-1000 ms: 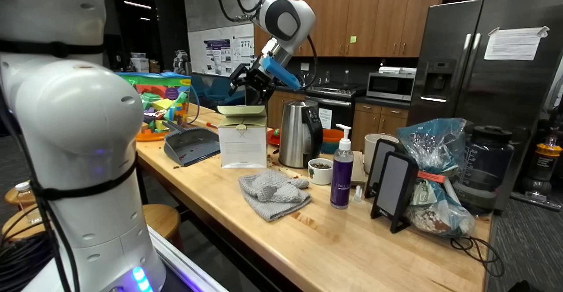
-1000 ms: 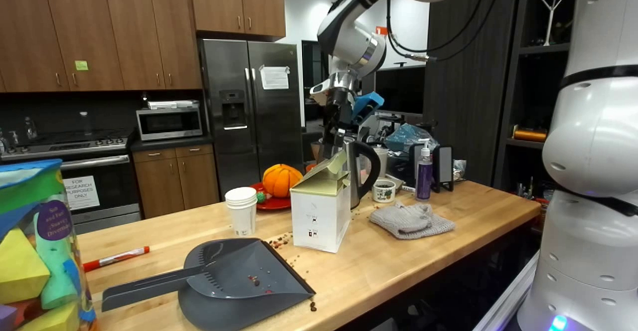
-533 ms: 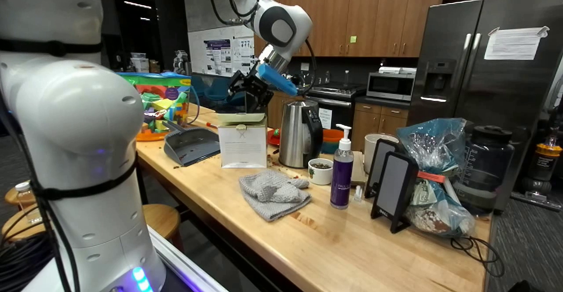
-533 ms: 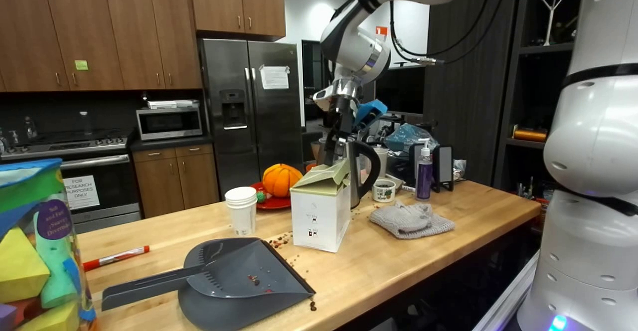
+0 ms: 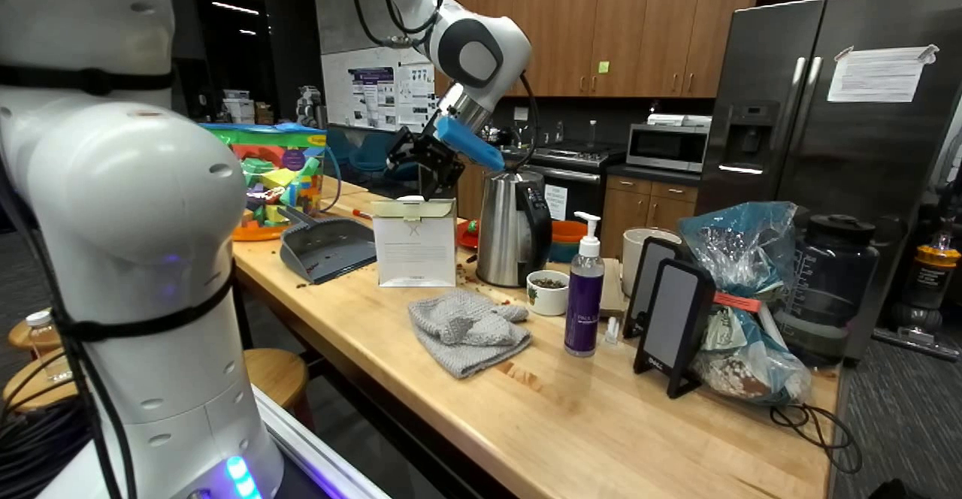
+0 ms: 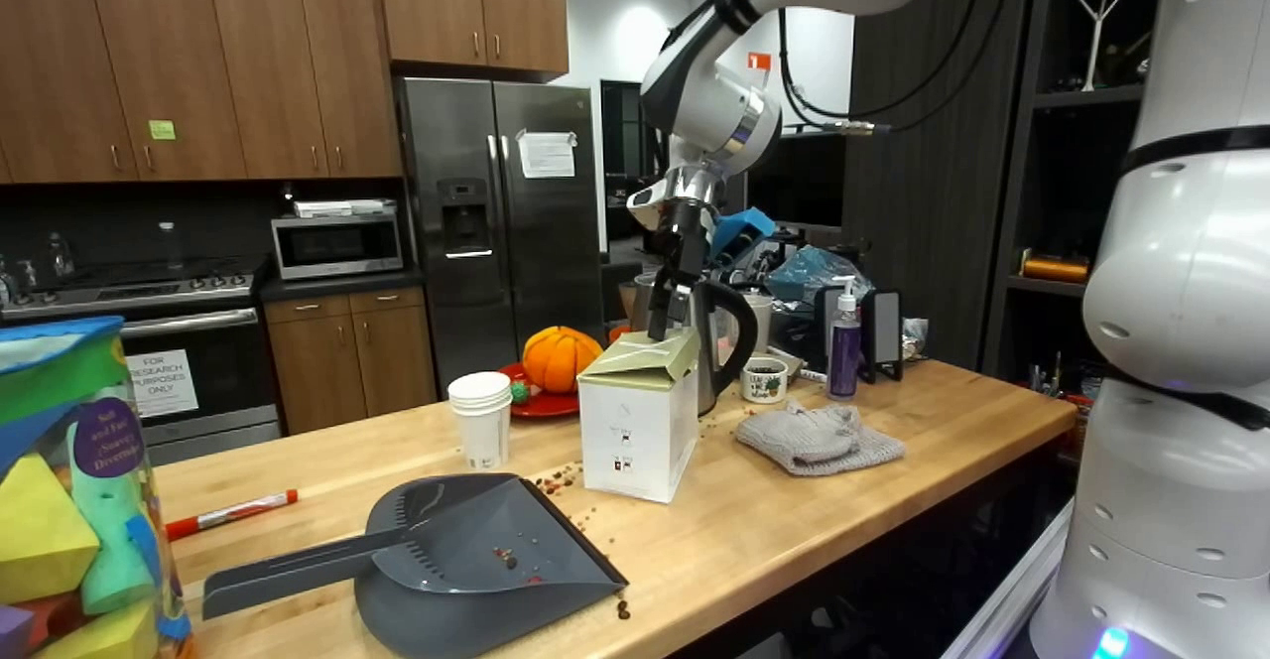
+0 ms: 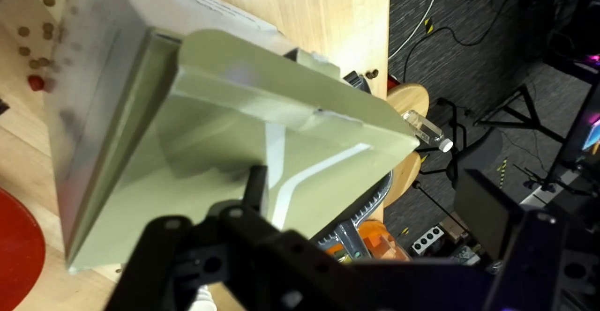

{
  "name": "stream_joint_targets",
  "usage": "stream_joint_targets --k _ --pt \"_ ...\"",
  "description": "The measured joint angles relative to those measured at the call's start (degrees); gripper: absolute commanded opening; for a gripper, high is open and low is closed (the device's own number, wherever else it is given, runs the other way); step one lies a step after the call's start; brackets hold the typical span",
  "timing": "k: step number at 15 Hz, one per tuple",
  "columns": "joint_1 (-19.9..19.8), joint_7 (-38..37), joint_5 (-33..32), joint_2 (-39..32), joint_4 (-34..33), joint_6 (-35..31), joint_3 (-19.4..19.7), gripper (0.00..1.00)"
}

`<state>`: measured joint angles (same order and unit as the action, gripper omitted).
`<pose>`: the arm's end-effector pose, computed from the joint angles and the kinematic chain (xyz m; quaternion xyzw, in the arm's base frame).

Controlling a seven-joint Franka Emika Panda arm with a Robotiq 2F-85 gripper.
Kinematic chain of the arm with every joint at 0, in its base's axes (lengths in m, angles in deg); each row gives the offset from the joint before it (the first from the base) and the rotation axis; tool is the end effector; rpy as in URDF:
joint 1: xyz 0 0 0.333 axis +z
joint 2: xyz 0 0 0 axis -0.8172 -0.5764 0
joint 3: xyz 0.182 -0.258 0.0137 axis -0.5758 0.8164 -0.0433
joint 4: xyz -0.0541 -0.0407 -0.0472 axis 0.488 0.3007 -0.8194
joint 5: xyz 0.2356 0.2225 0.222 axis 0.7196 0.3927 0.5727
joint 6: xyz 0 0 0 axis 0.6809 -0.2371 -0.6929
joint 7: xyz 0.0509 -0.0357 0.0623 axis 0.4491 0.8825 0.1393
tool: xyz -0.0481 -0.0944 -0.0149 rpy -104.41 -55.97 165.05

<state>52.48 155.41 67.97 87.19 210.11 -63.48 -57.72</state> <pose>0.4889 0.0476 0.3604 -0.8095 -0.4915 -0.0199 0.3204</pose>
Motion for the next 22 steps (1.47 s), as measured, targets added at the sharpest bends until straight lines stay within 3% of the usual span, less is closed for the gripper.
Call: stream_joint_targets --k 9,17,22 --pt "0.04 -0.30 -0.59 1.52 0.45 -0.22 0.28 1.00" --pt "0.21 -5.12 -11.65 8.60 0.54 -0.52 1.34 1.00" --pt "2.22 -6.85 -11.65 10.60 2.91 -10.29 1.35 1.00"
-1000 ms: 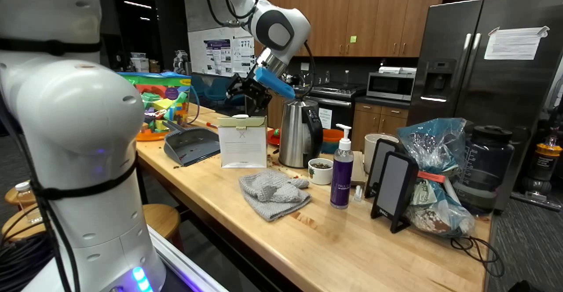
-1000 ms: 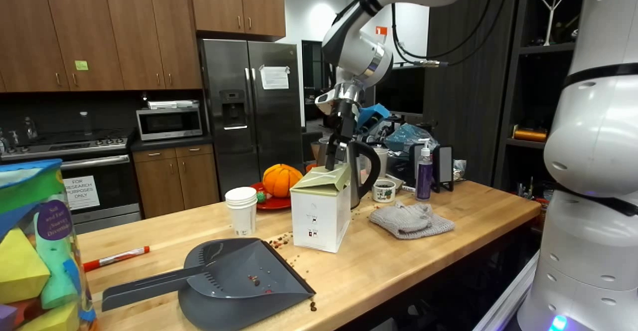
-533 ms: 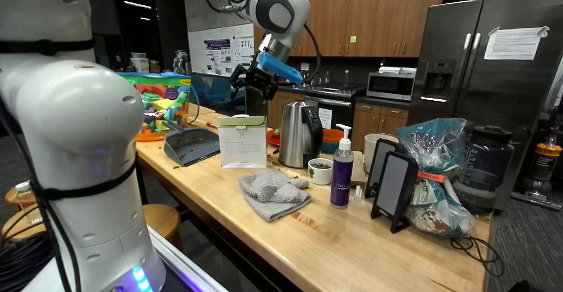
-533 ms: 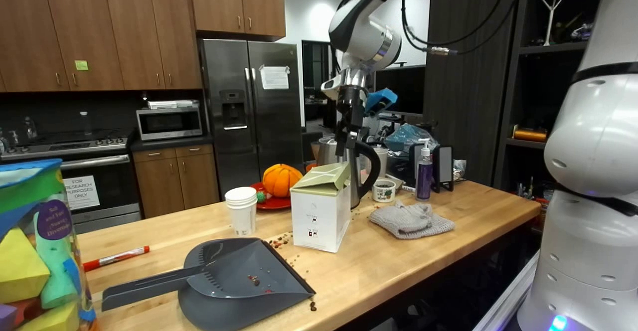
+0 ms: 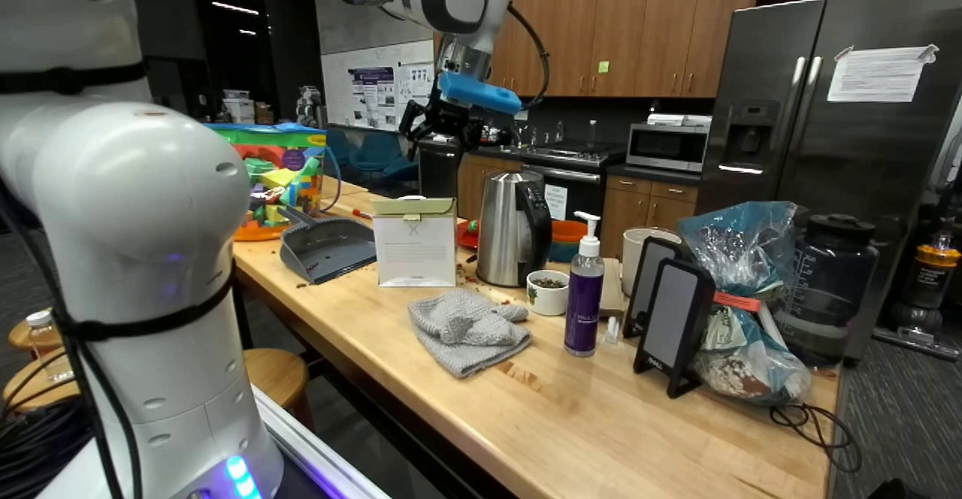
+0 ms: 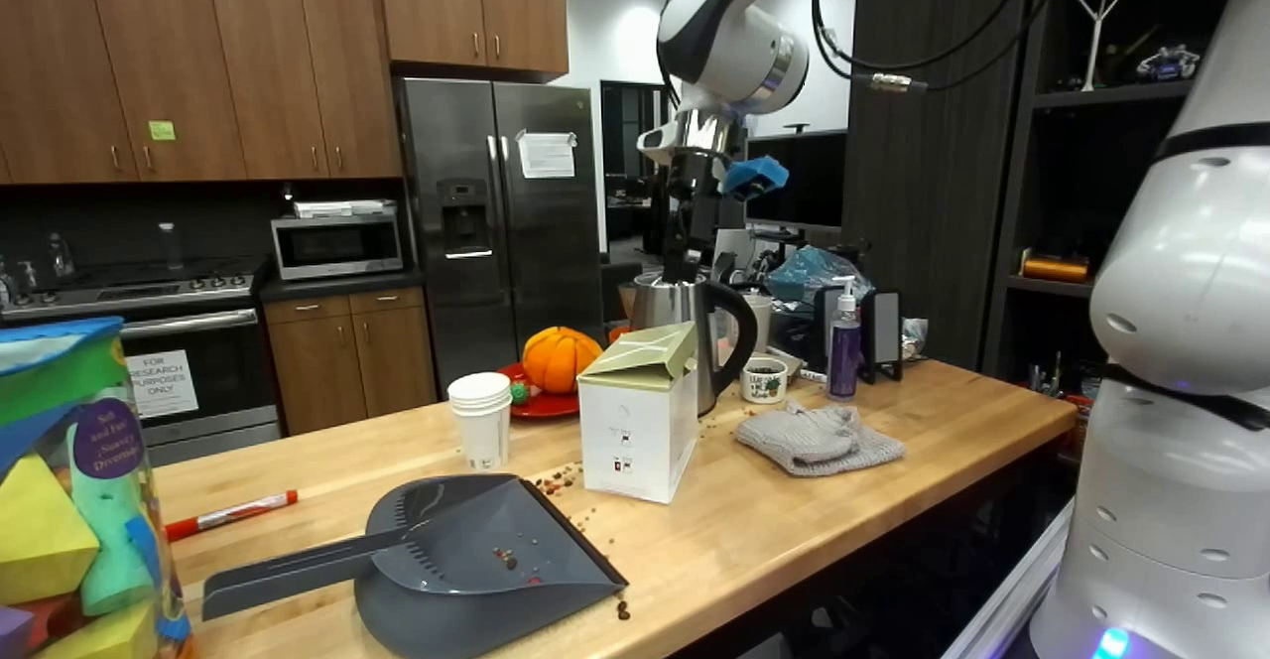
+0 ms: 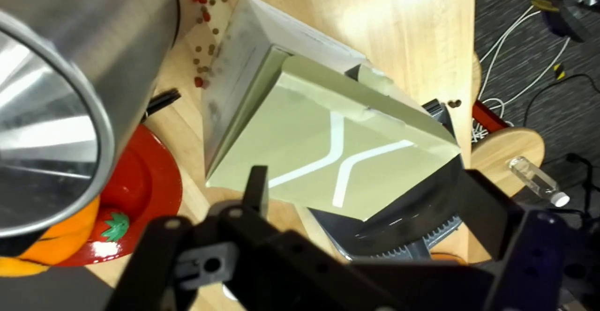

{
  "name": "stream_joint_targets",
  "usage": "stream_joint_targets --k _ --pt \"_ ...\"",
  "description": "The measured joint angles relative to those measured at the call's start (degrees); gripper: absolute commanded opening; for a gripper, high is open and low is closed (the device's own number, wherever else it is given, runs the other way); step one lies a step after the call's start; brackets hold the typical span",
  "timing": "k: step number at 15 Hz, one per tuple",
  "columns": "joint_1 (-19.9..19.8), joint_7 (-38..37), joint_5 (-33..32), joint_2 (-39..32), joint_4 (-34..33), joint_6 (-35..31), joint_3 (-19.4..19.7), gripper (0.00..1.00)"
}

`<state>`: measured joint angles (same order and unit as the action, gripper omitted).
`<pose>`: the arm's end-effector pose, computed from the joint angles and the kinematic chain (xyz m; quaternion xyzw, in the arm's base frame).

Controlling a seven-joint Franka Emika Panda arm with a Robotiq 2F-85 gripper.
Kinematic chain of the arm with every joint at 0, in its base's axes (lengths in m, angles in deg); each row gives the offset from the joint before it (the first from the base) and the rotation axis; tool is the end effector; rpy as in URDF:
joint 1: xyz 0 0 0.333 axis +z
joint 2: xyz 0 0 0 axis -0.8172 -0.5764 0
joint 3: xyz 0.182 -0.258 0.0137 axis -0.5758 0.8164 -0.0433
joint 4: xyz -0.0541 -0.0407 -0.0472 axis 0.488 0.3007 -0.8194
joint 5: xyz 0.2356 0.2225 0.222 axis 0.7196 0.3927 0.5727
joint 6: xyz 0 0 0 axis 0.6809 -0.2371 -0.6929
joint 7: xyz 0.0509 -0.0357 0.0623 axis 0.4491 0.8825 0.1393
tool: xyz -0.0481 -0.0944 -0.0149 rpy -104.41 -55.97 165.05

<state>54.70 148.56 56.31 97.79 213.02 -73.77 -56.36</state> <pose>0.4810 0.0324 0.4314 -0.8453 -0.5052 -0.0668 0.1603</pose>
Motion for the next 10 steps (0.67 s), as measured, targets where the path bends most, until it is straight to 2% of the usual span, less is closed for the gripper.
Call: stream_joint_targets --k 7,10 --pt "6.17 0.01 9.87 -0.09 5.23 -12.33 -0.98 1.00" --pt "7.72 -1.03 11.18 0.00 6.15 -14.84 -1.87 1.00"
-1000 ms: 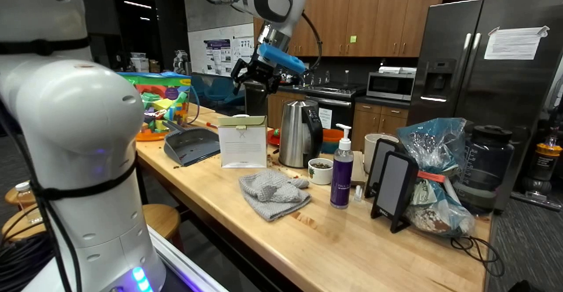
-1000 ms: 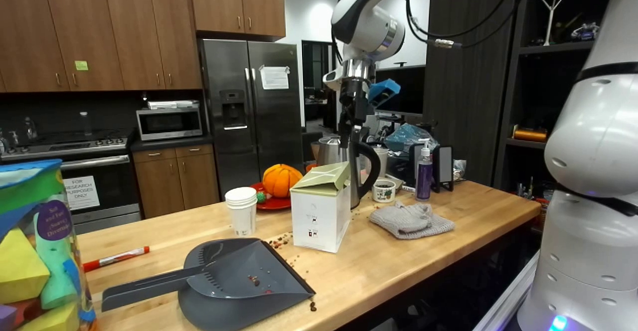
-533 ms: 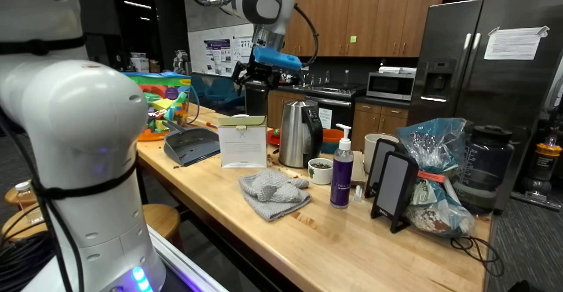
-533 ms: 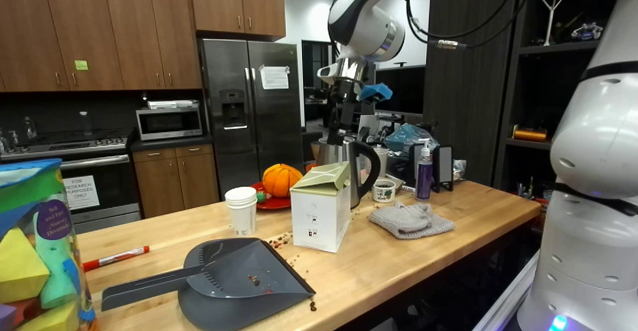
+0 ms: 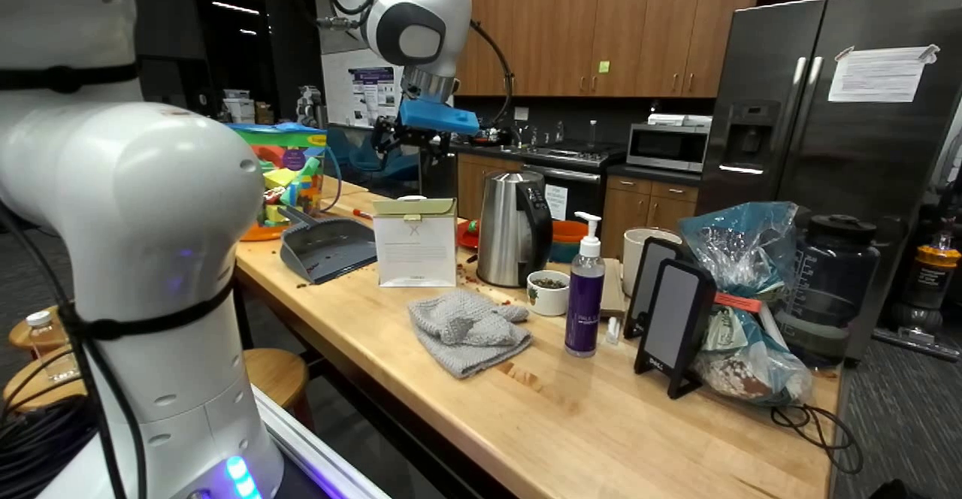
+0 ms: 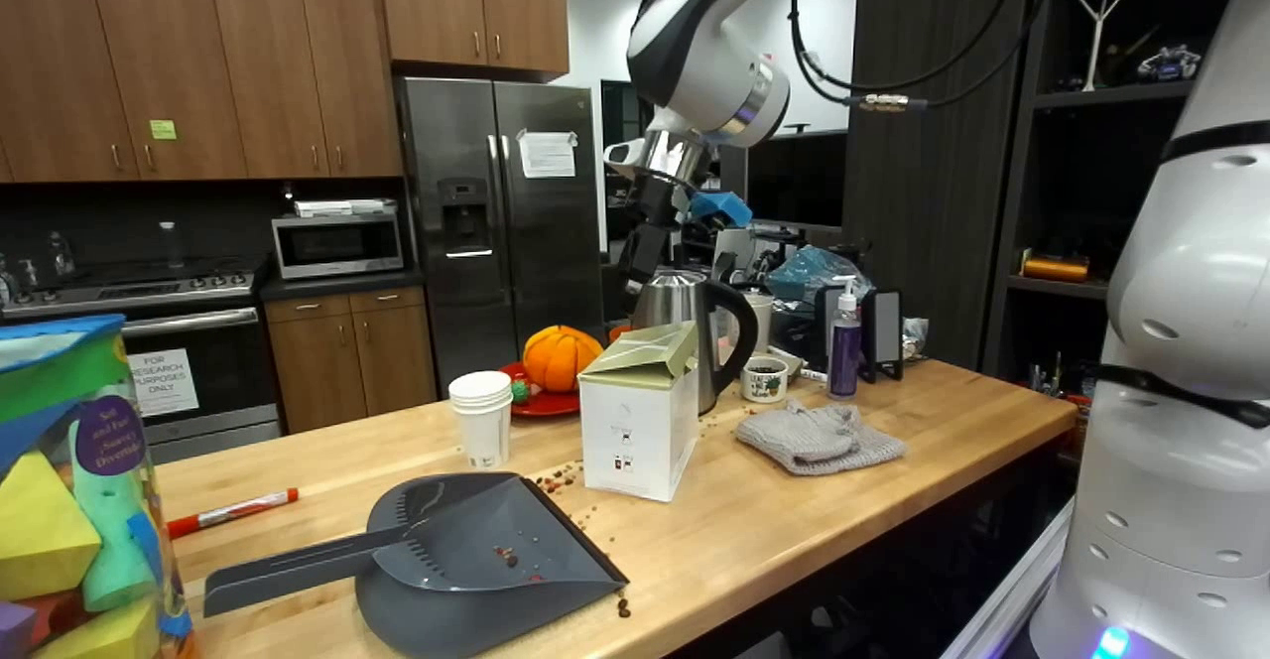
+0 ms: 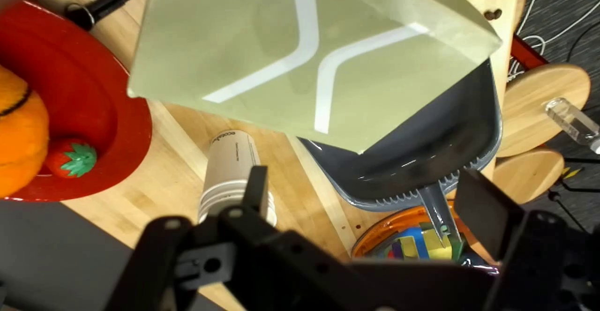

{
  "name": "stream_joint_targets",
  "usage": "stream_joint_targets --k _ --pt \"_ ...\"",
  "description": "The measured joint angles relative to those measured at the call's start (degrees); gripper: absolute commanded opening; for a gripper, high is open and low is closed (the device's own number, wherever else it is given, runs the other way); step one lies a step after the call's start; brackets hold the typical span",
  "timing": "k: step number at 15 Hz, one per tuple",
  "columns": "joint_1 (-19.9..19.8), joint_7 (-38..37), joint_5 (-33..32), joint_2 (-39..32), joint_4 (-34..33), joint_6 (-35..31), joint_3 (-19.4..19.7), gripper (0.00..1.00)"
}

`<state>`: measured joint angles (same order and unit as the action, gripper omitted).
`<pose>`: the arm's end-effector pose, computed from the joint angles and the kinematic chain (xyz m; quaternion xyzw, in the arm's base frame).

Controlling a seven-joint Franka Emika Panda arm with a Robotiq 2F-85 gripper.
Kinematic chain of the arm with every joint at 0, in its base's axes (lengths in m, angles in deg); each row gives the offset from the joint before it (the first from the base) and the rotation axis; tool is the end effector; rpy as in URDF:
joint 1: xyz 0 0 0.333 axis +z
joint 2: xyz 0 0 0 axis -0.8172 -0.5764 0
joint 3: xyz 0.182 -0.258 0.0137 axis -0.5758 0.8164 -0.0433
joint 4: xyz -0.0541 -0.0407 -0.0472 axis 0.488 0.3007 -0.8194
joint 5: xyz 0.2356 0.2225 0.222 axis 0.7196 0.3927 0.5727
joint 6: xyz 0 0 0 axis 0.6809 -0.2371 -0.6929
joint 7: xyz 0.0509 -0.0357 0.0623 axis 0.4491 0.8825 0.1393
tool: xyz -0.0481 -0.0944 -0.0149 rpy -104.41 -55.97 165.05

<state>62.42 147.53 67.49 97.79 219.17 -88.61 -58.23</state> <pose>0.4721 0.1040 0.4047 -0.8448 -0.4852 -0.1422 0.1751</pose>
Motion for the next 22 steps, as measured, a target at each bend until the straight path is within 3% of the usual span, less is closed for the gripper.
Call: stream_joint_targets --k 6,12,14,18,22 --pt "0.06 -0.13 -0.23 0.02 -0.06 0.79 0.01 1.00" --pt "-0.35 8.16 -2.33 0.05 -1.88 21.89 2.40 1.00" --pt "-0.93 10.43 -5.01 0.22 -2.06 26.15 2.90 1.00" --pt "-1.69 15.30 -8.76 0.52 -1.47 27.85 3.07 1.00" --pt "-2.25 20.32 -8.99 0.54 -0.06 25.33 3.47 1.00"
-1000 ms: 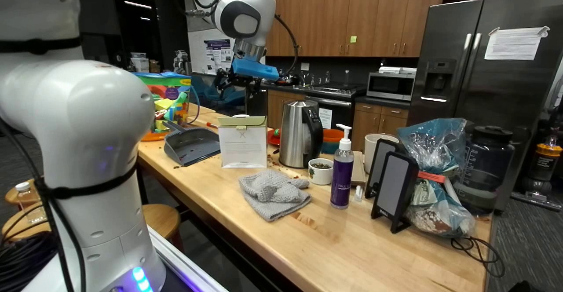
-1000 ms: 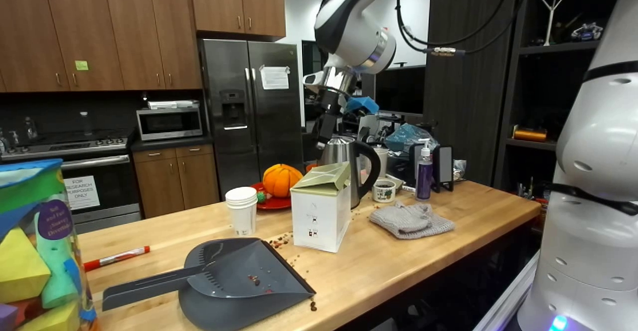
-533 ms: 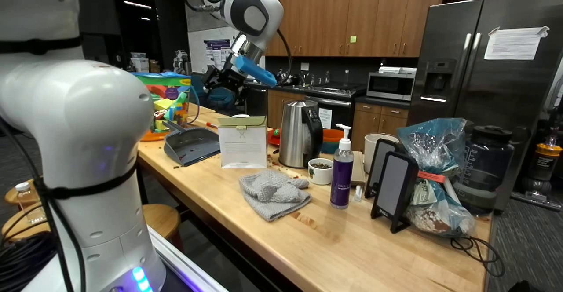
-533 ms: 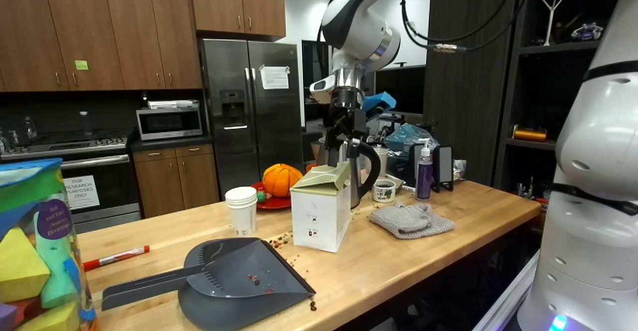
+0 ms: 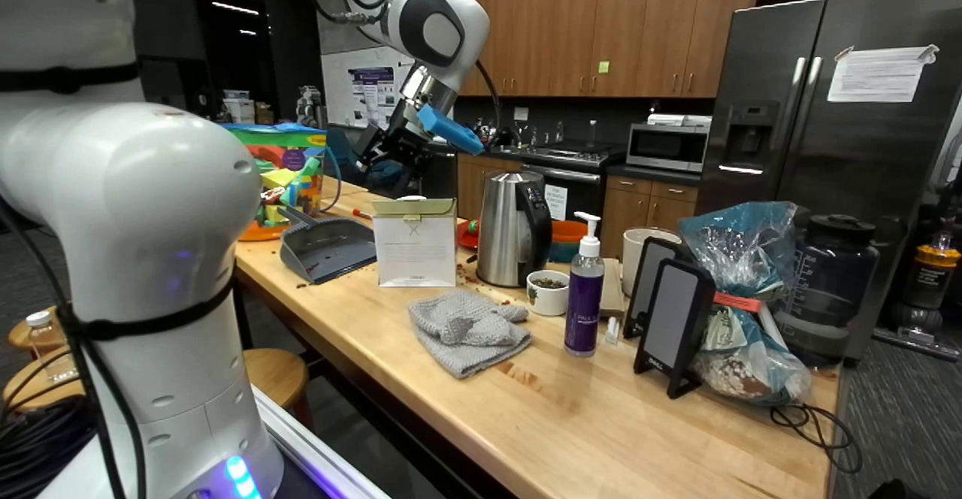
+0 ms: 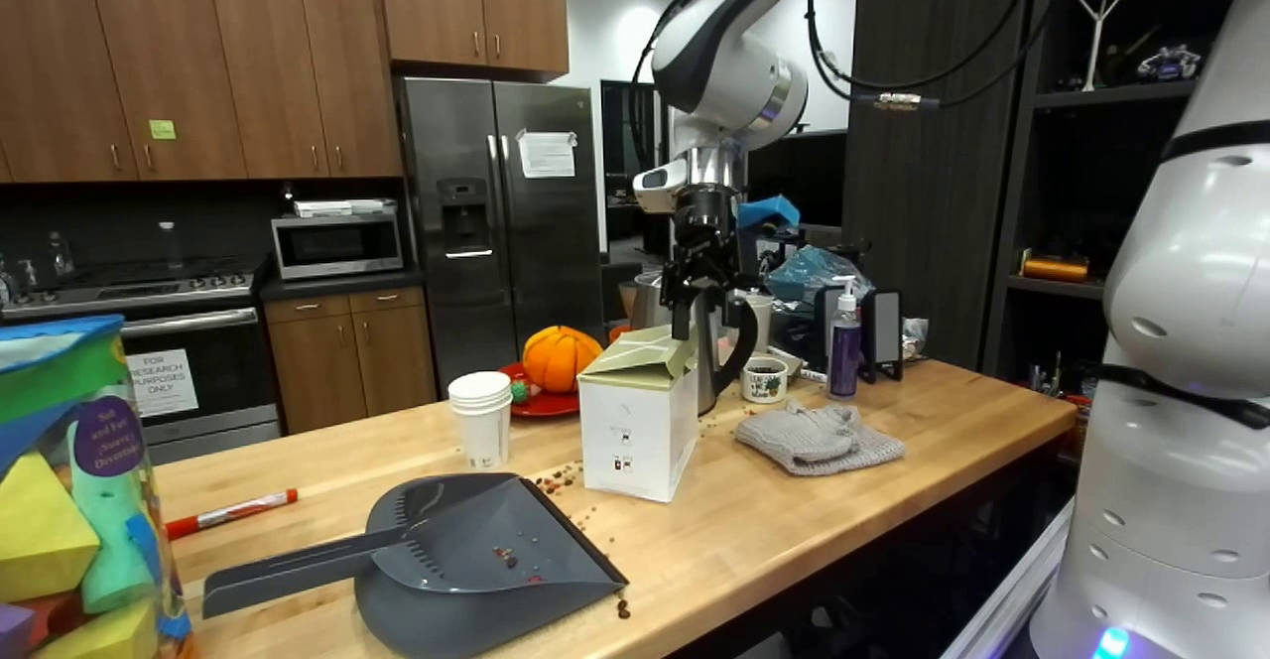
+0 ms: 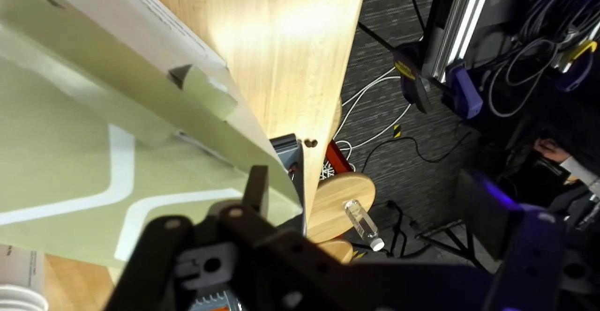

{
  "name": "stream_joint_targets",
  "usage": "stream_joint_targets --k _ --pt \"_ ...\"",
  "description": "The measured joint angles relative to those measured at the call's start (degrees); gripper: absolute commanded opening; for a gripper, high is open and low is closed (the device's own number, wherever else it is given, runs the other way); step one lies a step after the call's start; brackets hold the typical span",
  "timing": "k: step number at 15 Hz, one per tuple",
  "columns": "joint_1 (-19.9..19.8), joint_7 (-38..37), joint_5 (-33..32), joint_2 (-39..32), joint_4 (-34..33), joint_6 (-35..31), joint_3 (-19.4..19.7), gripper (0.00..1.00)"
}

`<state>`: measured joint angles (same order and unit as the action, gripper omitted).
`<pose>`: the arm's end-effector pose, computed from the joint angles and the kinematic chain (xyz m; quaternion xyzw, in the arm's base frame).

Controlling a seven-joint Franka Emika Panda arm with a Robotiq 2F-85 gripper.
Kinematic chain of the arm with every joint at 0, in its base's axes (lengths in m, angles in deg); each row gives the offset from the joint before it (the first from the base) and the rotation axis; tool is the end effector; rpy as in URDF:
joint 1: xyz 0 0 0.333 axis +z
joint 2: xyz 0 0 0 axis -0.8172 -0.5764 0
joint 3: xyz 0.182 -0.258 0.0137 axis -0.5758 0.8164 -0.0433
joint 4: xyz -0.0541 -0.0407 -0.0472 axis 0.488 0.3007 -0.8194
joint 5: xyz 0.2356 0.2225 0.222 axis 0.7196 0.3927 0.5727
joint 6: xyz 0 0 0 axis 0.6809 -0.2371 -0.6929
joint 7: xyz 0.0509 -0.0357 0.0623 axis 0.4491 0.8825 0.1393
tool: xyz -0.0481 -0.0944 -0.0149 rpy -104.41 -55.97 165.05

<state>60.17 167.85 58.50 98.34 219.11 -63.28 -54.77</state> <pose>0.4282 0.0714 0.3807 -0.7138 -0.6507 -0.0033 0.2589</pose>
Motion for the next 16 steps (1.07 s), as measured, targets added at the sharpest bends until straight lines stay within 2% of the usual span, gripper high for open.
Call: stream_joint_targets --k 6,12,16 --pt "-1.36 5.27 0.00 0.44 1.48 -1.02 1.50 1.00" --pt "-2.50 7.18 0.02 3.35 2.62 -1.56 2.45 1.00" --pt "-2.43 7.38 1.31 6.30 4.78 -7.45 2.68 1.00"
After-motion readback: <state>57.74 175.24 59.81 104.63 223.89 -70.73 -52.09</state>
